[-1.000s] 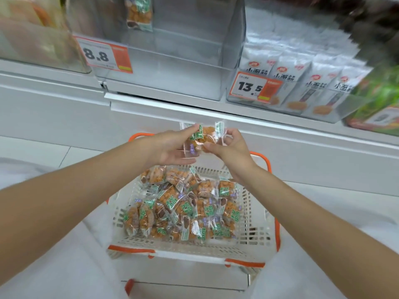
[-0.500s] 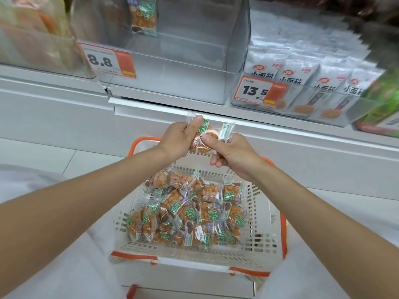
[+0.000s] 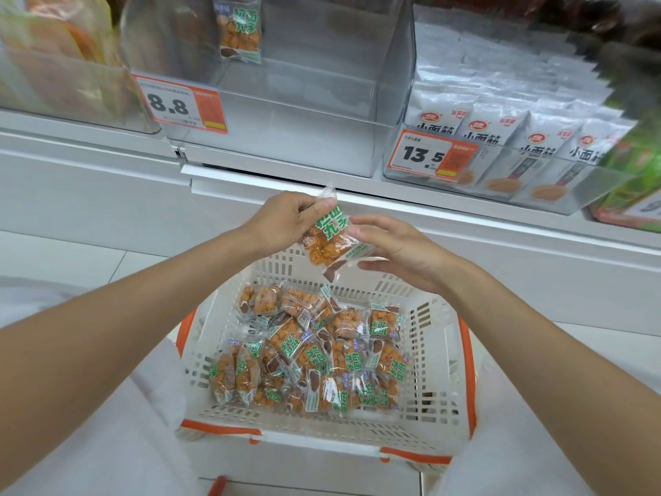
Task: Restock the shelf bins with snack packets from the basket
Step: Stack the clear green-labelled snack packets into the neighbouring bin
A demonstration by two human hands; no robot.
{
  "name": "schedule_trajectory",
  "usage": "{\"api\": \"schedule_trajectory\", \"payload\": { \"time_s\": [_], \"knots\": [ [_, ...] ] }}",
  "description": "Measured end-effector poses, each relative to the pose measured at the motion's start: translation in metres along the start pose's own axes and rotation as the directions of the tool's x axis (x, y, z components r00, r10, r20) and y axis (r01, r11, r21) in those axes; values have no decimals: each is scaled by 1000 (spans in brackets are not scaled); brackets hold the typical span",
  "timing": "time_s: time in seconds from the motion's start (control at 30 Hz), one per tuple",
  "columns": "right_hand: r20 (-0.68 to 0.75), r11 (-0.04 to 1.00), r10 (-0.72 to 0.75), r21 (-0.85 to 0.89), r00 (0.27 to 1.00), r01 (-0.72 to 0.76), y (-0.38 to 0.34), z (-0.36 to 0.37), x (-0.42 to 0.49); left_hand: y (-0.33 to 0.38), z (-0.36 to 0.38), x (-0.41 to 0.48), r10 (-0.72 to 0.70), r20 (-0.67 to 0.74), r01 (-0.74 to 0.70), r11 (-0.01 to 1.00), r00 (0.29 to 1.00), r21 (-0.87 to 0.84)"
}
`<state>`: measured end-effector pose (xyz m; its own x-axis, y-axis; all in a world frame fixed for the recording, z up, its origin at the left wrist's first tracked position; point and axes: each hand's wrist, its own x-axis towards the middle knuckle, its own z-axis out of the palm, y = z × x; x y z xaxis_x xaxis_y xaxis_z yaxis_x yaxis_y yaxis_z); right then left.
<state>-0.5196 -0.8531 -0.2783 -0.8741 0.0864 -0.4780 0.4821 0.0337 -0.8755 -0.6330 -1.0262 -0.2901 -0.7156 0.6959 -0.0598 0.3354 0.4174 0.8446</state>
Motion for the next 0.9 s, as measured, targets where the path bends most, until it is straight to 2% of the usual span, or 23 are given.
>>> {"api": "schedule_trajectory", "payload": {
  "time_s": [0.1, 0.23, 0.3, 0.43, 0.67, 0.77, 0.9],
  "knots": [
    [-66, 994, -74, -91, 995, 67, 0, 0, 1, 3, -4, 1, -46, -32, 45, 998, 998, -41],
    [-159, 991, -124, 25, 979, 130, -2, 3, 6, 12, -19, 9, -177, -72, 152, 952, 982, -266],
    [-162, 987, -158, -1, 974, 160, -12, 5, 7, 15, -28, 13, -177, -81, 143, 936, 981, -321],
    [-188, 961, -269, -118, 944, 251, -41, 10, 15, 28, -51, 23, -126, -135, 75, 940, 983, -333],
    [-272, 922, -386, -89, 881, 376, -129, 17, 53, 64, -124, 66, -27, -297, -64, 954, 955, -294],
    [-249, 898, -441, -115, 862, 426, -165, 17, 80, 67, -160, 92, -7, -322, -75, 968, 947, -241],
    [-258, 891, -453, -175, 854, 420, -193, 22, 141, 51, -197, 131, -14, -389, -32, 993, 921, -112]
  ]
}}
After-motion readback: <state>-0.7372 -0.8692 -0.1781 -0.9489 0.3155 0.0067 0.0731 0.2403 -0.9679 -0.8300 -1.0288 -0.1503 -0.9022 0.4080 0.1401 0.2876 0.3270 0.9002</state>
